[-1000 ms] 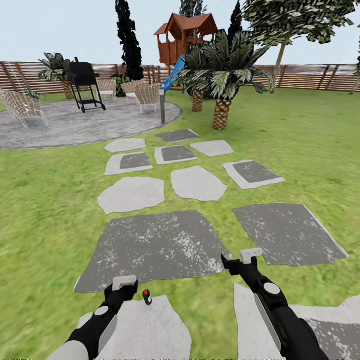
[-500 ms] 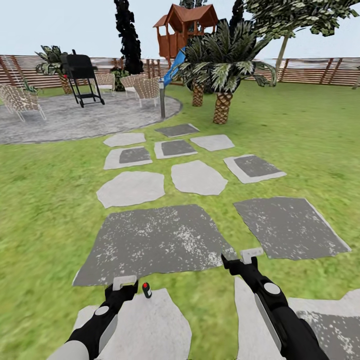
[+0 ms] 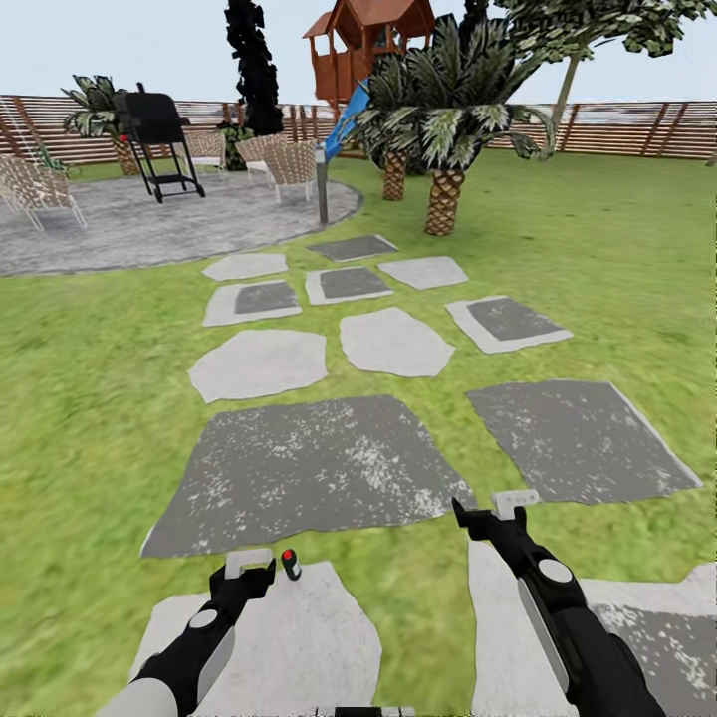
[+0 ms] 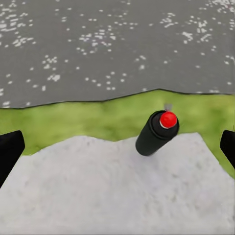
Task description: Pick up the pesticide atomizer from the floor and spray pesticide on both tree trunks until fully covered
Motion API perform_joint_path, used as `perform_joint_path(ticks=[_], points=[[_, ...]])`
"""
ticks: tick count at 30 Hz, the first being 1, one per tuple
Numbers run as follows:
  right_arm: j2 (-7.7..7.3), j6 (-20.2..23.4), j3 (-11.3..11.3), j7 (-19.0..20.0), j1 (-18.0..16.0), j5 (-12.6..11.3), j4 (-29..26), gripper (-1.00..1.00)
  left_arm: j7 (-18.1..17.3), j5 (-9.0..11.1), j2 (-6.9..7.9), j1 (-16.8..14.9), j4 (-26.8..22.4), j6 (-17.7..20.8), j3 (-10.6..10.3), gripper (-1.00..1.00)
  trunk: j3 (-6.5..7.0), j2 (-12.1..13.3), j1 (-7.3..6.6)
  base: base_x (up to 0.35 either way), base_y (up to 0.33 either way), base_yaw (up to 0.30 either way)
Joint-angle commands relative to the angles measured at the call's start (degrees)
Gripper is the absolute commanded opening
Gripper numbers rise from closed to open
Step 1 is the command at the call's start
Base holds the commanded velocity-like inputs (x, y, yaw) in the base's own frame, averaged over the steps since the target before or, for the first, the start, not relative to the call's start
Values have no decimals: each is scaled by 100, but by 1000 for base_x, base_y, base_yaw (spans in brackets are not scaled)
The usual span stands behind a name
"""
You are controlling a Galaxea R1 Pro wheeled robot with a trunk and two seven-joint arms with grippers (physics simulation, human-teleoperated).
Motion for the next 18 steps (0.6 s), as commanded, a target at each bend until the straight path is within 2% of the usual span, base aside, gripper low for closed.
perform_joint_path(ticks=[1,8,11,18], points=[[0,0,-1,0,0,0,-2,100,0,-2,0,1,0,-2,-1,100,-27,-42,22,0,0,-114],[6,6,6,0,0,1,-1,100,5,-24,-1,7,-5,-9,-3,100,-79,-42,22,0,0,-167],[8,12,7,0,0,1,-4,100,6,-31,-8,8,-2,-9,-2,100,-86,-42,22,48,-43,-63],[9,17,11,0,0,1,-20,100,0,-43,-34,8,0,-16,-3,100,-90,-42,22,90,-203,-13]])
